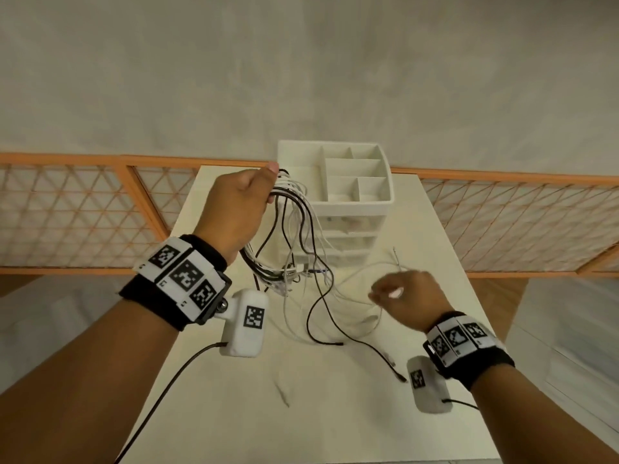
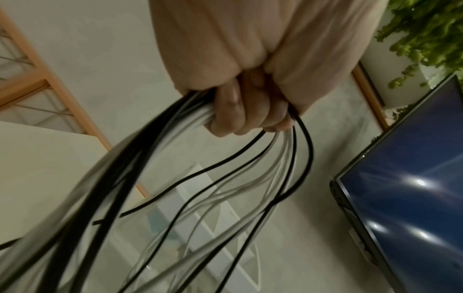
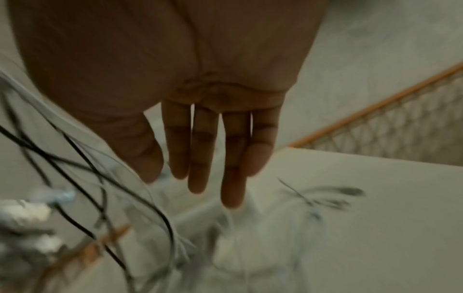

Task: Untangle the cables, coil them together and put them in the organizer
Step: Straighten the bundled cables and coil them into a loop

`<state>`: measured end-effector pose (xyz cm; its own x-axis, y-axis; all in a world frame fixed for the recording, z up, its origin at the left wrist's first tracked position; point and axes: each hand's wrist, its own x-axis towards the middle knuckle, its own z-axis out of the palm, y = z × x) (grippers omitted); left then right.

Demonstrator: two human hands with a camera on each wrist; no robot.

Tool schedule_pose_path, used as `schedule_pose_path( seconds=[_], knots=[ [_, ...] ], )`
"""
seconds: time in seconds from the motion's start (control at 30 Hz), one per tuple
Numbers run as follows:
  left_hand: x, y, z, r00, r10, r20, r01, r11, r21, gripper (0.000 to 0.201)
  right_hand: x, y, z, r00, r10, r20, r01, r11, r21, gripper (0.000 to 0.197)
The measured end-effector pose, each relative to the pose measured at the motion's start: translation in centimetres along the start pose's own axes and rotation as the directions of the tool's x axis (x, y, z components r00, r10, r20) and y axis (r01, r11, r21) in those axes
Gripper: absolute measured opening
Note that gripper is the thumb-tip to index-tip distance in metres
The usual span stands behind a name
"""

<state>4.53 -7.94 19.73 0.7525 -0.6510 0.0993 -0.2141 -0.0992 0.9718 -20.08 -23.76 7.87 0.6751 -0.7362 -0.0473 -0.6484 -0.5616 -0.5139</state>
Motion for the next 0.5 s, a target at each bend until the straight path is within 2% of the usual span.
schedule_pose_path(
  seconds=[0.07,0.13,0.2,0.27,0.4,0.47,0.5],
  knots=[
    [-0.6,0.3,0.5,0.997,0.042,0.070,-0.045,0.998,0.052,0.052,0.4,-3.5,-2.4,0.956,-0.119,-0.269,0.145,0.986,0.080,0.009],
    [-1.5,0.8,1.1,0.978,0.081,0.190,-0.103,0.989,0.105,0.054,0.8,-7.3,-4.7,0.889,-0.250,-0.385,0.349,0.913,0.212,0.022],
    [-2.4,1.2,1.7,0.949,0.104,0.297,-0.145,0.982,0.120,0.053,1.3,-10.3,-5.8,0.880,-0.347,-0.325,0.451,0.825,0.341,0.031],
    [-2.6,1.4,1.9,0.939,0.107,0.326,-0.148,0.984,0.102,0.051,1.5,-12.1,-5.4,0.890,-0.379,-0.254,0.455,0.778,0.434,0.019],
    [-2.4,1.4,1.4,0.966,0.097,0.239,-0.120,0.989,0.083,0.053,1.7,-12.9,-3.8,0.885,-0.326,-0.332,0.457,0.743,0.489,0.012],
    [-2.5,1.3,1.2,0.977,0.093,0.194,-0.113,0.989,0.096,0.052,1.8,-12.9,-3.3,0.848,-0.348,-0.399,0.506,0.755,0.416,0.012],
    [-2.4,1.3,1.2,0.981,0.089,0.172,-0.107,0.990,0.096,0.051,1.9,-12.7,-3.1,0.847,-0.365,-0.388,0.508,0.772,0.383,0.011]
  ],
)
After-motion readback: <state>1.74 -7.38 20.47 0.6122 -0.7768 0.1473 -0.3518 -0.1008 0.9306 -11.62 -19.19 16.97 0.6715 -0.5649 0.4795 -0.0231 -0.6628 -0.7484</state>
